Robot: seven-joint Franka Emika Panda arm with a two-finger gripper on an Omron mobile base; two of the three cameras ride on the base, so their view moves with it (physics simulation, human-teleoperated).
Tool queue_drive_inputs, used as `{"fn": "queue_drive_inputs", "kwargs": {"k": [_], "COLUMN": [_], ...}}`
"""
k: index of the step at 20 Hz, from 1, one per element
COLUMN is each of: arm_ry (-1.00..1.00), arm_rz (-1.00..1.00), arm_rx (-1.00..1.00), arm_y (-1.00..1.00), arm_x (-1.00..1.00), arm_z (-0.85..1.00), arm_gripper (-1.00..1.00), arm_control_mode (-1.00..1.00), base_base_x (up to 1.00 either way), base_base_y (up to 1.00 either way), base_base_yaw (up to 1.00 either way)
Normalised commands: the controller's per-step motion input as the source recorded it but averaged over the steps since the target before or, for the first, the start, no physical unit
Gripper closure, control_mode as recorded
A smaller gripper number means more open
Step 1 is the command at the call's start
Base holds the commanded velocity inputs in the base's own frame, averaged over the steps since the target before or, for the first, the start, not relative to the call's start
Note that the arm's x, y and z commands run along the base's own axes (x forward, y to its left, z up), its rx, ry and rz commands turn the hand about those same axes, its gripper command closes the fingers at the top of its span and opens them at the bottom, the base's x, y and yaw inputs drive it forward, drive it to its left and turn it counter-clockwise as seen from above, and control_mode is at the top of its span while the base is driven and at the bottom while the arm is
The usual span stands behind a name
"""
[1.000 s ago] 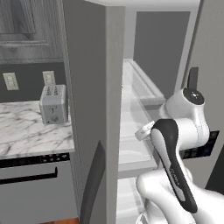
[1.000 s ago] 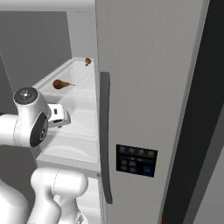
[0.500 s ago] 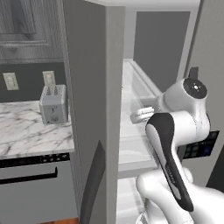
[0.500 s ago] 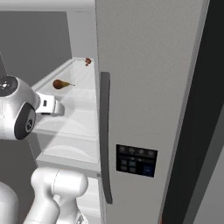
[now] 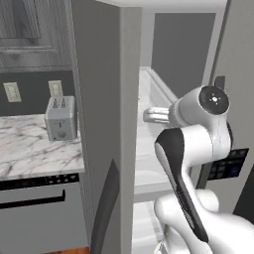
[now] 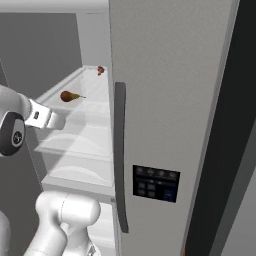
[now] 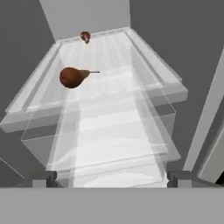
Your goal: Pick up the pear and orange from the fridge and place one fruit on each plate on the dining counter.
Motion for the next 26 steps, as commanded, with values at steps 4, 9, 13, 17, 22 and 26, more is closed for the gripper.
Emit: {"fn": "queue_drive_inputs", "kwargs": {"k": [4,9,13,17,22,26], "arm_ry": [0.1,0.1,0.03,-0.02,-0.03,-0.02], "arm_rz": [-0.19,-0.03,0.0,0.0,0.0,0.0], "arm_rx": [0.14,0.18,0.1,0.05,0.06,0.13], "arm_y": [-0.03,0.0,0.04,0.04,0.09,0.09], "arm_x": [0.17,0.26,0.34,0.33,0.49,0.52], "arm_z": [0.56,0.41,-0.03,-0.32,-0.16,0.0], "arm_gripper": [-1.0,-1.0,-1.0,-1.0,-1.0,-1.0], "arm_control_mode": [-1.0,-1.0,-1.0,-1.0,-1.0,-1.0], "base_base_x": [0.0,0.0,0.0,0.0,0.0,0.0], "base_base_y": [0.0,0.0,0.0,0.0,0.0,0.0], "base_base_yaw": [0.0,0.0,0.0,0.0,0.0,0.0]}}
